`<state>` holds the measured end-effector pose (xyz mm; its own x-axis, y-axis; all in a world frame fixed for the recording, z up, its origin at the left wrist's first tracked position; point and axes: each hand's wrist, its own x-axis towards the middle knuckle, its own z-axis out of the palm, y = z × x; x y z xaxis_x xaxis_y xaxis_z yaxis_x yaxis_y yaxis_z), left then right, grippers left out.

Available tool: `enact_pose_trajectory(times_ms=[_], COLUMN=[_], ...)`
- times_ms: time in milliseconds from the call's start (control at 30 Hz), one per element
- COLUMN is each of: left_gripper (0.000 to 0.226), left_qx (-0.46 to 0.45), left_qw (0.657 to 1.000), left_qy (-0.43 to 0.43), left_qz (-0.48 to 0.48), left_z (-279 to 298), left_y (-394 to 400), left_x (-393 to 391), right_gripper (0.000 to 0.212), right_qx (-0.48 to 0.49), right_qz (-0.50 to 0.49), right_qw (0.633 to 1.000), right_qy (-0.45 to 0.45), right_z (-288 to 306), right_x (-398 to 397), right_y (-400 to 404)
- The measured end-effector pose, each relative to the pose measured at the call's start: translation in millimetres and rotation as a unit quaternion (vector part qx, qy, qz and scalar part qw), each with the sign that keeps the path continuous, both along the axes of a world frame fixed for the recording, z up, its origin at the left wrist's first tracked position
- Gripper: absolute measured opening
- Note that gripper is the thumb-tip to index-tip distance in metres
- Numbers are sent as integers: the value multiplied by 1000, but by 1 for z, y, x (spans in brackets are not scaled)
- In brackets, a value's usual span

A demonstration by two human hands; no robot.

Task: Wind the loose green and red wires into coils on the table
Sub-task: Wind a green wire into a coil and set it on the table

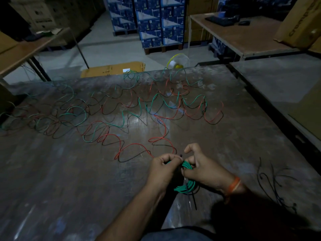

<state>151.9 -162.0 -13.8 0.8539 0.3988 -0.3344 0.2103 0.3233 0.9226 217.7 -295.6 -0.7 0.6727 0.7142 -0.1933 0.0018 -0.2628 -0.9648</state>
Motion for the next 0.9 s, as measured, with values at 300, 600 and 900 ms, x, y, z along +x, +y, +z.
enact_pose_trajectory(times_ms=[300, 600, 900], left_gripper=[7, 15, 23], left_qx=[-13, -47, -73], left_qw=[999, 996, 994], left_qy=[-4, 21, 45], left_qz=[32, 67, 67], left_z=[-2, 3, 11], left_y=[-2, 2, 9], left_x=[10, 24, 29], right_gripper=[40, 46, 13], right_qx=[11, 49, 73], right_qz=[-29, -31, -90], right_qw=[988, 960, 908], right_qy=[-150, -274, -402], right_z=[0, 4, 5], right_x=[-7, 0, 4], right_y=[-7, -13, -5])
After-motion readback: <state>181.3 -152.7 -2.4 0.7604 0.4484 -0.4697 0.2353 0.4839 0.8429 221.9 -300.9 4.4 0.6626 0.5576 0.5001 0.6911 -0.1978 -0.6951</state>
